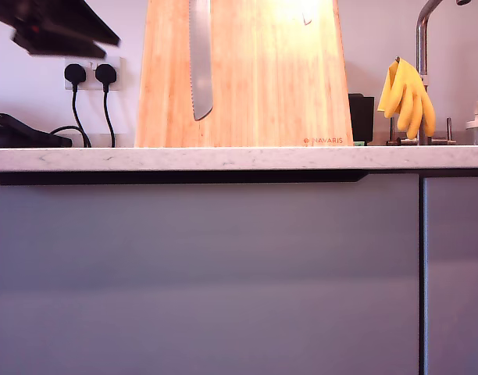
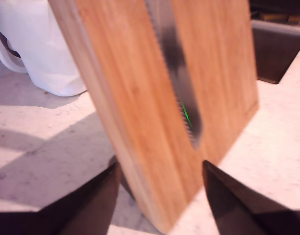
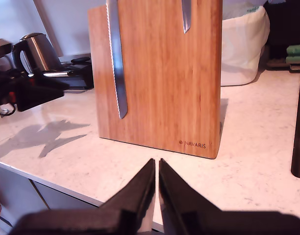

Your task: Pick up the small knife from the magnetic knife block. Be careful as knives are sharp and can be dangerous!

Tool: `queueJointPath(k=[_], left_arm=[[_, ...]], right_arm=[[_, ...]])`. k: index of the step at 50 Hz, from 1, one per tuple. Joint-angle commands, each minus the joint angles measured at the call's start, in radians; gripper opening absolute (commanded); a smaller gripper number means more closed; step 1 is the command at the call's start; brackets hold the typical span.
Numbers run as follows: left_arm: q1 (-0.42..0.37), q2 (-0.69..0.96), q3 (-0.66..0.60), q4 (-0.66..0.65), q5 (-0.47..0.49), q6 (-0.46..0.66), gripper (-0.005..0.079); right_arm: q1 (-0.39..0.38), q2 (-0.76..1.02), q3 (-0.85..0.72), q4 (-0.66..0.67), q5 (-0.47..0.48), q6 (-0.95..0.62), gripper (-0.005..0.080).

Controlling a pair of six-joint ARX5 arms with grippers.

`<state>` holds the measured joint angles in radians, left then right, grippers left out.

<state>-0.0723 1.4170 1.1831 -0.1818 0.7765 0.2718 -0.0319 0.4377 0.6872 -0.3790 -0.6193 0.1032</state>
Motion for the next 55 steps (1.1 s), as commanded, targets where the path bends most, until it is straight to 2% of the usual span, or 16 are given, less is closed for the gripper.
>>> queueJointPath(k=[1, 5, 12, 33, 36, 40, 43, 47, 55], left_arm=[[-0.001, 0.039, 0.048, -0.013, 0.002, 0.023, 0.0567], [0.002, 0.098, 0.101, -0.037, 0.028, 0.044, 0.0567], [0.011, 0.204, 0.171, -0.05, 0.132, 0.043, 0.0567], [0.026, 0.441, 0.316, -0.053, 0.271, 0.018, 0.0566], [0.026, 0.449, 0.325, -0.05, 0.291, 0.016, 0.0566], [0.024, 0.457, 0.329, -0.037, 0.301, 0.015, 0.0566], [0.024, 0.457, 0.329, -0.027, 0.329, 0.015, 0.0566], [0.024, 0.457, 0.329, -0.03, 0.347, 0.012, 0.0561], [0.024, 0.457, 0.329, -0.055, 0.348, 0.013, 0.0492]], right_arm=[[-0.001, 0.014, 0.011, 0.018, -0.003, -0.007, 0.0006], [-0.001, 0.025, 0.011, 0.03, -0.003, -0.007, 0.0006], [-0.001, 0.041, 0.011, 0.043, -0.003, -0.007, 0.0005], [0.003, 0.088, 0.046, 0.092, -0.011, -0.005, 0.0011], [0.01, 0.107, 0.061, 0.091, -0.012, 0.002, 0.0056], [0.027, 0.15, 0.091, 0.09, -0.009, 0.003, 0.0195], [0.039, 0.188, 0.12, 0.09, -0.006, 0.006, 0.0251], [0.053, 0.249, 0.172, 0.091, 0.002, 0.005, 0.0263], [0.076, 0.379, 0.294, 0.117, 0.002, 0.001, 0.0263]])
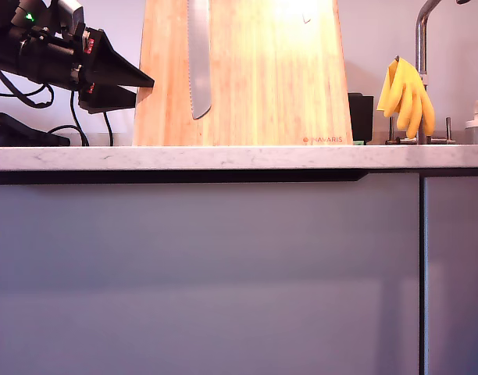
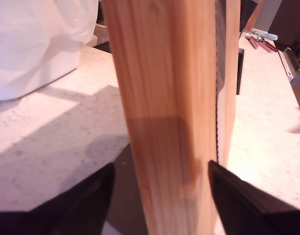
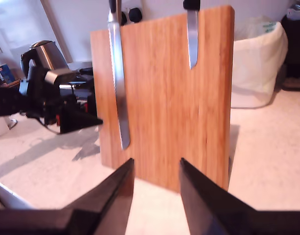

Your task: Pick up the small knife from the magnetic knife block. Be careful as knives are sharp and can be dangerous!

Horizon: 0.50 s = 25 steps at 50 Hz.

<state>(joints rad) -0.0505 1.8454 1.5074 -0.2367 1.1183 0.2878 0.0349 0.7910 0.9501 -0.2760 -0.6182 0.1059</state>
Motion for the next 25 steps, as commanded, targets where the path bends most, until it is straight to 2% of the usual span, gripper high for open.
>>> queueJointPath(k=[1, 5, 12, 15, 19, 25], left_arm=[[0.003, 0.029, 0.005, -0.002, 0.006, -0.003, 0.0488], [0.002, 0.029, 0.005, 0.002, 0.006, -0.003, 0.046], [-0.011, 0.029, 0.005, 0.002, 0.007, -0.004, 0.027], [-0.012, 0.029, 0.005, 0.002, 0.006, -0.003, 0.0213], [-0.014, 0.029, 0.005, 0.01, 0.006, -0.003, 0.0177], [-0.018, 0.029, 0.005, 0.02, 0.007, -0.004, 0.0172]], right_arm=[[0.012, 0.04, 0.045, 0.018, 0.0, -0.002, 0.0263], [0.027, 0.097, 0.099, 0.026, 0.0, -0.002, 0.0263], [0.054, 0.179, 0.166, 0.031, 0.001, -0.002, 0.0263], [0.059, 0.207, 0.185, 0.031, 0.004, -0.003, 0.0263], [0.064, 0.238, 0.205, 0.031, 0.021, -0.003, 0.0265], [0.066, 0.27, 0.227, 0.041, 0.039, -0.009, 0.0289]])
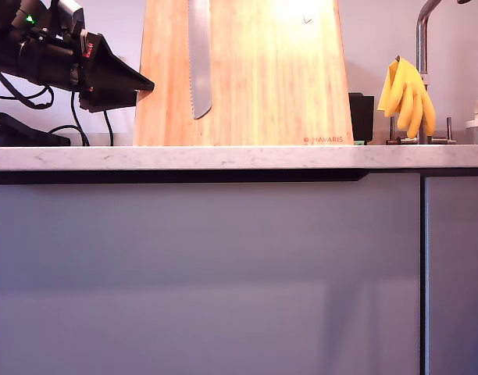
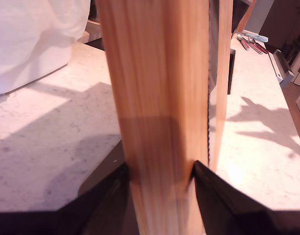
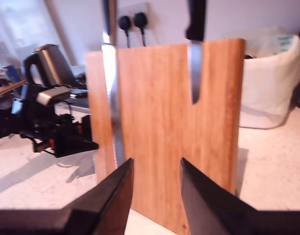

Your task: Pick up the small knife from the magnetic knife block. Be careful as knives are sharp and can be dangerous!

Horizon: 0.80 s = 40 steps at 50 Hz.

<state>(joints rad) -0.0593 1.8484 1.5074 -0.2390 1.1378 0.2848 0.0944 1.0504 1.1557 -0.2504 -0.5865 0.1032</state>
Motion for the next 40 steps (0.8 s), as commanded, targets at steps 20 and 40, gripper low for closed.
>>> queueJointPath(k=[20, 40], left_arm=[[-0.034, 0.026, 0.005, 0.031, -0.013, 0.0, 0.0078], [-0.037, 0.026, 0.005, 0.031, -0.012, 0.0, 0.0052]], right_arm=[[0.017, 0.082, 0.172, 0.024, 0.041, -0.007, 0.0334], [0.09, 0.173, 0.296, 0.03, 0.12, -0.101, 0.0494]])
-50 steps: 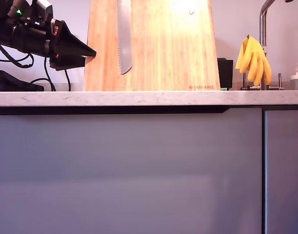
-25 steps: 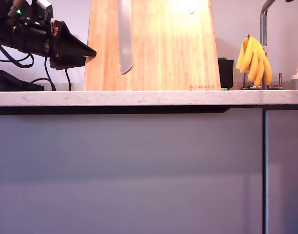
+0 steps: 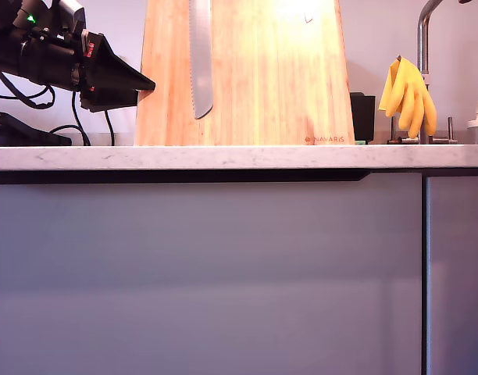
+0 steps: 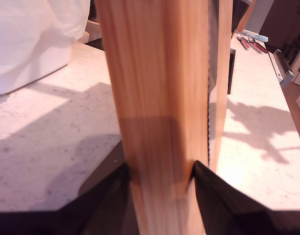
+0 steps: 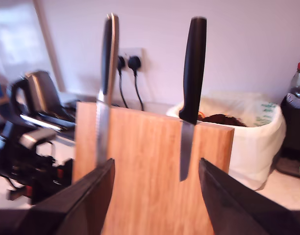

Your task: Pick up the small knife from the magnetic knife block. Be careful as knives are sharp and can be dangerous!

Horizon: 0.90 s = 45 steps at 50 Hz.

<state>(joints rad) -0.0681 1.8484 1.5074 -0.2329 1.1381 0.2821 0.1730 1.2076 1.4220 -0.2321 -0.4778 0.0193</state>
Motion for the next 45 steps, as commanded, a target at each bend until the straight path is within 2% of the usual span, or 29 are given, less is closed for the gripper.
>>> queueJointPath(k=[1, 10, 16, 26, 45], left_arm=[[-0.031, 0.026, 0.005, 0.025, -0.013, 0.002, 0.0046], [-0.045, 0.026, 0.005, 0.026, -0.013, 0.003, 0.0034], [-0.055, 0.026, 0.005, 0.035, -0.013, 0.003, -0.0012], [-0.058, 0.026, 0.005, 0.048, -0.013, 0.003, -0.002], [-0.058, 0.026, 0.005, 0.05, -0.013, 0.003, -0.002]], right_arm=[[0.014, 0.024, 0.039, 0.013, 0.016, -0.021, 0.0494], [0.017, 0.102, 0.118, 0.055, 0.02, -0.02, 0.0494], [0.022, 0.167, 0.199, 0.063, 0.021, -0.02, 0.0494], [0.023, 0.276, 0.328, 0.061, 0.02, -0.021, 0.0494], [0.029, 0.372, 0.422, 0.086, 0.021, -0.02, 0.0494]])
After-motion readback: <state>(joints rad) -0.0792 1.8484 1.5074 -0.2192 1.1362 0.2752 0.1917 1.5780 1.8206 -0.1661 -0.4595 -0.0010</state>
